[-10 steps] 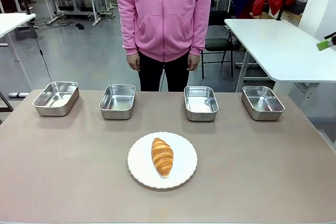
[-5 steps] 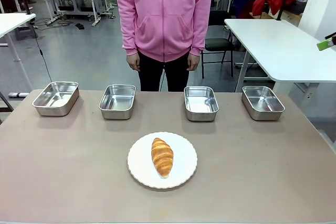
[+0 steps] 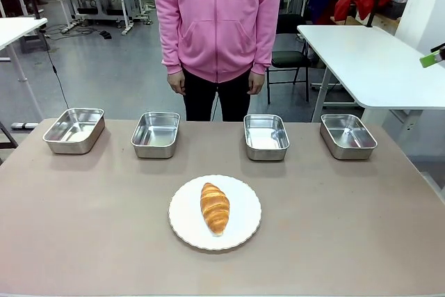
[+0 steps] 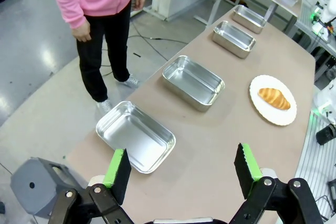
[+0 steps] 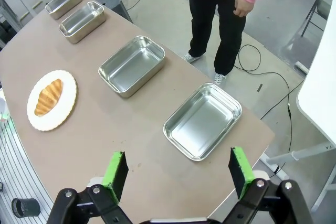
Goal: Place the bread in the container.
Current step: Place the Butter Roll into the Airtight Container indicated by the human.
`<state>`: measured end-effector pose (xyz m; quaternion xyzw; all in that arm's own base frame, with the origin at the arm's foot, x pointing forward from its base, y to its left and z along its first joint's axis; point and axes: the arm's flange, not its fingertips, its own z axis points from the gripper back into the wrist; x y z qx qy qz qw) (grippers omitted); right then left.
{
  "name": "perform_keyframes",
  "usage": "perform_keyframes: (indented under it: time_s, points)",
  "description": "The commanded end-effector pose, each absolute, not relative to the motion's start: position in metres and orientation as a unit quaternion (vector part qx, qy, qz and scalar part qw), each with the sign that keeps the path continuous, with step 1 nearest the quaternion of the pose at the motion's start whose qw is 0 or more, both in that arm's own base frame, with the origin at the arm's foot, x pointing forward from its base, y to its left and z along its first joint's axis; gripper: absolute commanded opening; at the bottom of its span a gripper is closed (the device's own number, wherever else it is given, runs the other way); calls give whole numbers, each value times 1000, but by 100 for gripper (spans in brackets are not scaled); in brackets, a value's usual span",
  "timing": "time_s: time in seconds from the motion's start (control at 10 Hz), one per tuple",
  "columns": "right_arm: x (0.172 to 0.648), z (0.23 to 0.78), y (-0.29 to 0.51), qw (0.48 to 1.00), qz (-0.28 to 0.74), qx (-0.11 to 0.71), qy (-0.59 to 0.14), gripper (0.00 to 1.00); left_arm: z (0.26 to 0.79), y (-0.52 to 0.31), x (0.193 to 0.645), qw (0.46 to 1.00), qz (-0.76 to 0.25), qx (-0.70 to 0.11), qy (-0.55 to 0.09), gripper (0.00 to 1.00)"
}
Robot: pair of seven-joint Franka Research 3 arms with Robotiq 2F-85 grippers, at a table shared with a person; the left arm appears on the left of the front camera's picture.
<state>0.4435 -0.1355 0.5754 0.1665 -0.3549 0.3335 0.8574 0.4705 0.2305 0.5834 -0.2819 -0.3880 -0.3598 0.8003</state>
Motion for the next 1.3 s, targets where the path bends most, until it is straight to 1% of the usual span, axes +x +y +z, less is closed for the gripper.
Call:
perform_keyframes:
  time_s: [0.0,1.2]
  points:
    - [444,576,-135,854,335,172,-358,100,584,231,470,799,-363,-281,-389,100]
    - [444,576,-135,854,335,172,-358,100,584,231,470,799,-363,-281,-389,100]
